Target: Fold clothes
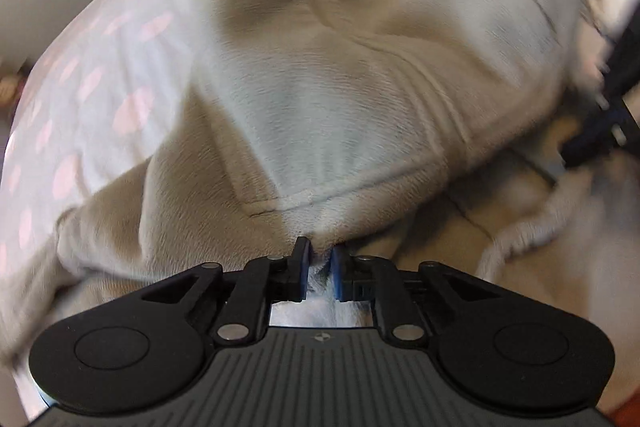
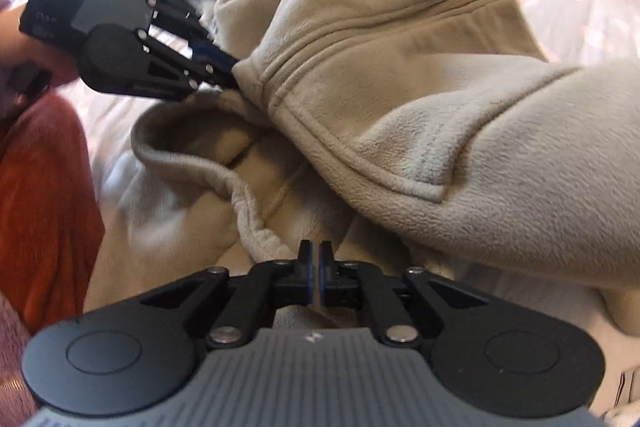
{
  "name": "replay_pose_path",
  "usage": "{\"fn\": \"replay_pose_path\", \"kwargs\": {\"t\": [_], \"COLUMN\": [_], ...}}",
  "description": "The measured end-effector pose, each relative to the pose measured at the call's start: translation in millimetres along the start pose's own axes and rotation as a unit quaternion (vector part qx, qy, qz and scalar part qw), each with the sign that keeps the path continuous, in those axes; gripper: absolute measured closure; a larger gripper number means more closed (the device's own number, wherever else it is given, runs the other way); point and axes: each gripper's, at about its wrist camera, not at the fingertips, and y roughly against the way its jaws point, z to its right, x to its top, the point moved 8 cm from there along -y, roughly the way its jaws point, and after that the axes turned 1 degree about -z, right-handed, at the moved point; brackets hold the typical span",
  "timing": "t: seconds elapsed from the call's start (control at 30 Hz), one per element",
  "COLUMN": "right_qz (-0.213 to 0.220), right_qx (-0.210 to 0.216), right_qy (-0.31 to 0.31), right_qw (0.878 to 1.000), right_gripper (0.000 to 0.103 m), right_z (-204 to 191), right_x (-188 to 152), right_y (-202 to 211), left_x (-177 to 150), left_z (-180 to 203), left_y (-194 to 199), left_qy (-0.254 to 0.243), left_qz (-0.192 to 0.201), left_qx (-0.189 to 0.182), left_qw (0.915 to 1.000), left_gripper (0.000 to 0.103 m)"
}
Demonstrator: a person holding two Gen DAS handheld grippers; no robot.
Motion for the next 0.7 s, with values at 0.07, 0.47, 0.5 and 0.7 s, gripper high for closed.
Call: {"fn": "replay_pose_path", "kwargs": {"t": [0.07,0.47,0.5,0.7], "right_qz": [0.011,0.125,0.124,0.075], "right_qx": [-0.006,-0.159,-0.169,-0.2], "right_qy": [-0.003,-0.086,-0.105,-0.208], "right_qw": [1.0,0.976,0.972,0.955], "right_gripper": [0.081,0.025,0.025,0.018], "right_z": [-0.5,62.9,72.3,119.2], "right_x": [3.0,66.6,69.3,67.1], "right_y": [9.8,92.7,91.6,59.9], "left_x": [4.3,43.9,48.0,42.6], "left_z": [-5.8,-67.9,-77.3,-109.3], "left_y": [6.4,67.1,66.4,34.6], "left_qy": [0.04,0.189,0.199,0.253], "left_qz": [0.005,0.153,0.157,0.13], "left_qx": [0.017,-0.007,-0.003,0.008], "left_qw": [0.9991,0.97,0.9673,0.9586], "left_gripper": [0.081,0.044,0.044,0.044]}}
